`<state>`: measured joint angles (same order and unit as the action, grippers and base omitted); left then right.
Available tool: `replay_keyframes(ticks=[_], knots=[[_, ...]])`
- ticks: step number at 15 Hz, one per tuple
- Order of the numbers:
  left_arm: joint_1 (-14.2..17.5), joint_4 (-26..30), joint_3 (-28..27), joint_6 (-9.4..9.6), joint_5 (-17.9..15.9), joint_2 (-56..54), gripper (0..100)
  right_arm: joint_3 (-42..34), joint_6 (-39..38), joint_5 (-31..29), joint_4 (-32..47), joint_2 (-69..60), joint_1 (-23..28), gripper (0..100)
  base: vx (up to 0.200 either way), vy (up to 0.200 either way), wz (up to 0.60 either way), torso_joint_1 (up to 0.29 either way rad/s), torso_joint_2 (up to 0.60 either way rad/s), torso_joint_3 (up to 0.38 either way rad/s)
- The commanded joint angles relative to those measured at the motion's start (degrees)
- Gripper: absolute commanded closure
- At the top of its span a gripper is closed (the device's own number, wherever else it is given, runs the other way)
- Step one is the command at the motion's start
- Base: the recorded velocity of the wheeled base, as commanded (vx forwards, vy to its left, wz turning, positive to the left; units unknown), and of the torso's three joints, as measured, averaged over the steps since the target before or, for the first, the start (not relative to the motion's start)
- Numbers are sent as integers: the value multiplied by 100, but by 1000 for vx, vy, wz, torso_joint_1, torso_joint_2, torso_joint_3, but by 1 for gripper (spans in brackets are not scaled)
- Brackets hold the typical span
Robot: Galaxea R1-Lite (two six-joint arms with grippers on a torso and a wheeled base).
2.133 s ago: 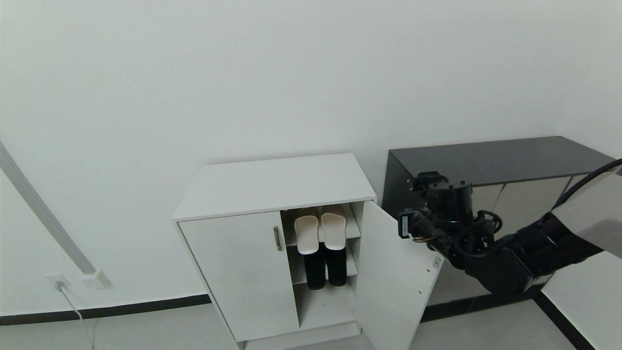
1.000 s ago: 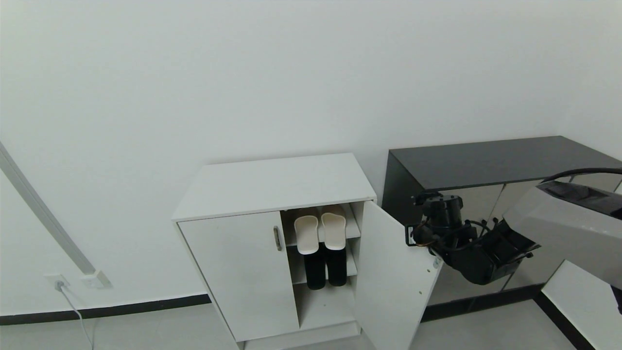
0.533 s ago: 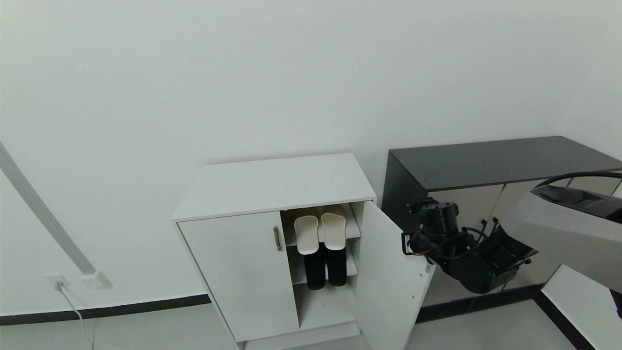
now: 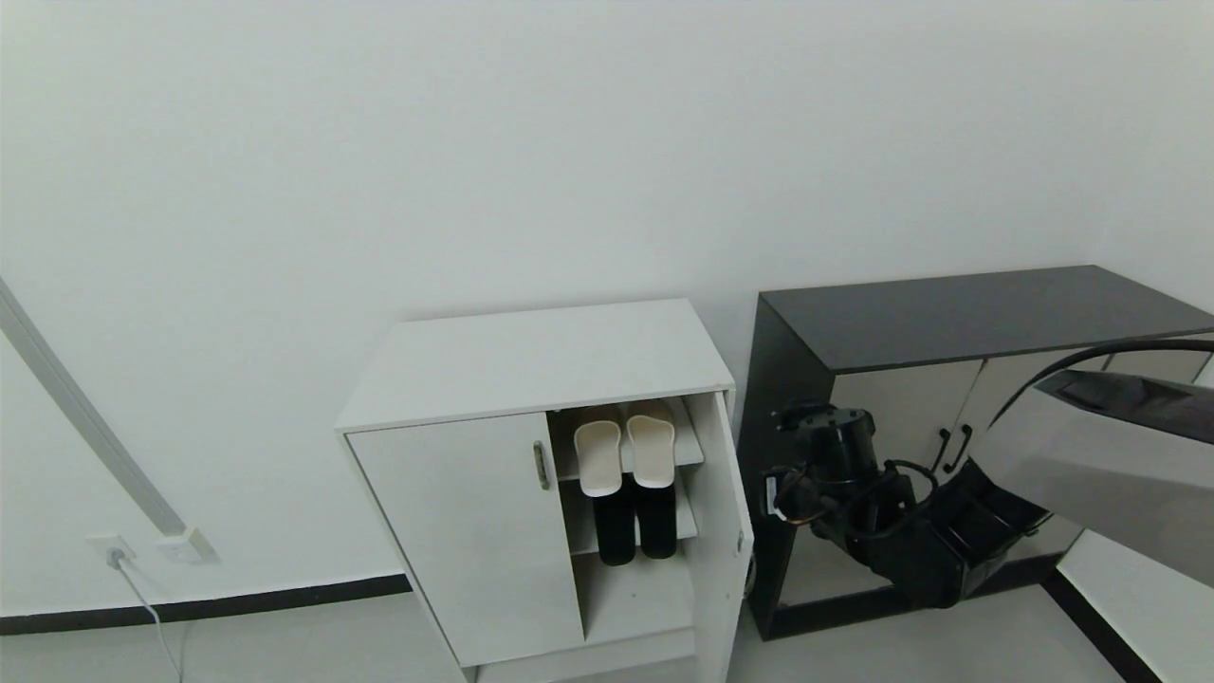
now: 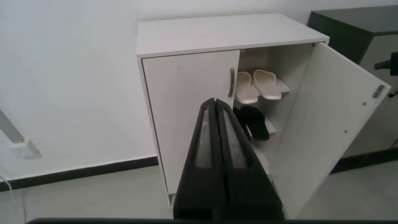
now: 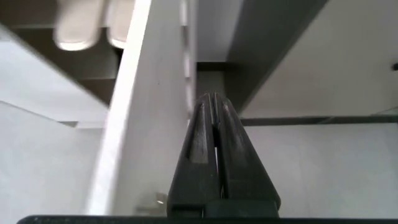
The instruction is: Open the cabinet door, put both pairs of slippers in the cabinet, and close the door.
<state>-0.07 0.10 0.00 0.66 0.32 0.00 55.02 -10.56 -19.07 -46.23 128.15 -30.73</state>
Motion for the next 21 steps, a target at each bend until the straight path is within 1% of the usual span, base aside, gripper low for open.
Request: replay_keyframes(ticks=[1, 5, 9, 13, 15, 17, 20, 21], knots=[[-1, -1, 0, 4, 3, 9, 100, -17, -43, -1, 0, -53, -196, 100, 0, 0, 0, 0, 0, 0], [-1, -1, 0, 4, 3, 9, 100, -44, -210, 87, -9, -115, -539, 100, 0, 0, 0, 0, 0, 0], [-1, -1, 0, 4, 3, 9, 100, -52, -342, 193, -62, -246, -768, 100, 0, 0, 0, 0, 0, 0], [-1, -1, 0, 4, 3, 9, 100, -211, -605, 615, -159, -282, -1005, 100, 0, 0, 0, 0, 0, 0], [-1, -1, 0, 4, 3, 9, 100, -545, -412, 790, -607, -422, -1049, 100, 0, 0, 0, 0, 0, 0], [-1, -1, 0, 4, 3, 9, 100, -747, -104, 817, -660, -598, -1049, 100, 0, 0, 0, 0, 0, 0], [-1, -1, 0, 4, 3, 9, 100, -870, -43, 817, -747, -563, -1084, 100, 0, 0, 0, 0, 0, 0], [-1, -1, 0, 4, 3, 9, 100, -896, -43, 826, -765, -563, -1084, 100, 0, 0, 600, 2, 2, -2]])
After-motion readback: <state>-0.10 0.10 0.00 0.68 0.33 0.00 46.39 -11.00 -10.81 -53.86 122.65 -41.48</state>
